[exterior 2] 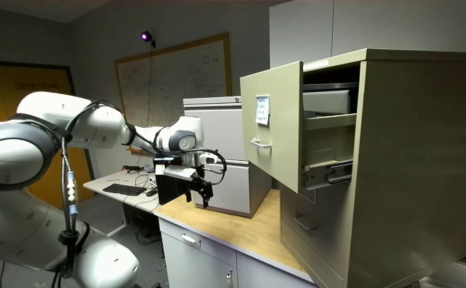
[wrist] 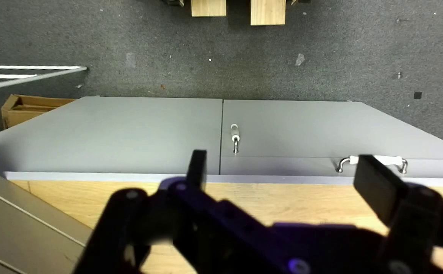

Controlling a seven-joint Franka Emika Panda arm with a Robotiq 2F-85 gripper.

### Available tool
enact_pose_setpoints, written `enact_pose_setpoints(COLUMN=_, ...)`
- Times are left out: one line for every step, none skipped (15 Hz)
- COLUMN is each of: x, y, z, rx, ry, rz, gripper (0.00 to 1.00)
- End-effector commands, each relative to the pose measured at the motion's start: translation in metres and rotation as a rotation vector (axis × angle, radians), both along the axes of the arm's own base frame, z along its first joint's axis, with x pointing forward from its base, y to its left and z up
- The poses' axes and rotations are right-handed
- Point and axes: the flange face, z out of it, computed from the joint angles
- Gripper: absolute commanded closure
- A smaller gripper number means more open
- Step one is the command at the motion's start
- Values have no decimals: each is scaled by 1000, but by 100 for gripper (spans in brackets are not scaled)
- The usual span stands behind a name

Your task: Close the top drawer of the cabinet at the right

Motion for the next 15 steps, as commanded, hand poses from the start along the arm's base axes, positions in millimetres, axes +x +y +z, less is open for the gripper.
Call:
enact_pose_setpoints(x=0, y=0, z=1, rx=0, ry=1, rz=0, gripper=0)
enact_pose_setpoints(x=0, y=0, z=1, rx=0, ry=1, rz=0, gripper=0)
enact_pose_setpoints(x=0, y=0, z=1, rx=0, ry=1, rz=0, gripper=0)
enact_pose_setpoints(x=4, y=7, z=-3, rx=-39, ry=-1, rz=0, gripper=0)
enact_pose_setpoints(x=6, y=8, z=-4, rx=-74, ry=-7, rz=-15, gripper=0)
enact_pose_setpoints(x=8, y=11, z=-3, rx=-84, ry=-10, rz=-17, gripper=0)
enact_pose_setpoints(x=11, y=14, z=-1, rx=-112, ry=-28, rz=-27, gripper=0)
enact_pose_setpoints(x=13, y=18, z=3, rx=-138, ry=-51, rz=-37, gripper=6)
enact_pose_setpoints(x=16, y=21, z=7, rx=-167, ry=-79, rz=-51, gripper=25)
enact_pose_setpoints(x=18, y=25, z=14, rx=-212, ry=-125, rz=-76, gripper=30)
enact_pose_setpoints(x=20, y=28, z=20, rx=-251, ry=-158, rz=-98, gripper=31)
enact_pose_setpoints(x=21, y=32, z=27, rx=-286, ry=-190, rz=-121, gripper=36)
enact_pose_setpoints(x=20, y=37, z=35, rx=-323, ry=-225, rz=-145, gripper=46)
enact_pose_setpoints(x=16, y=43, z=45, rx=-360, ry=-261, rz=-165, gripper=53)
enact_pose_setpoints(x=13, y=48, z=53, rx=-394, ry=-294, rz=-187, gripper=61)
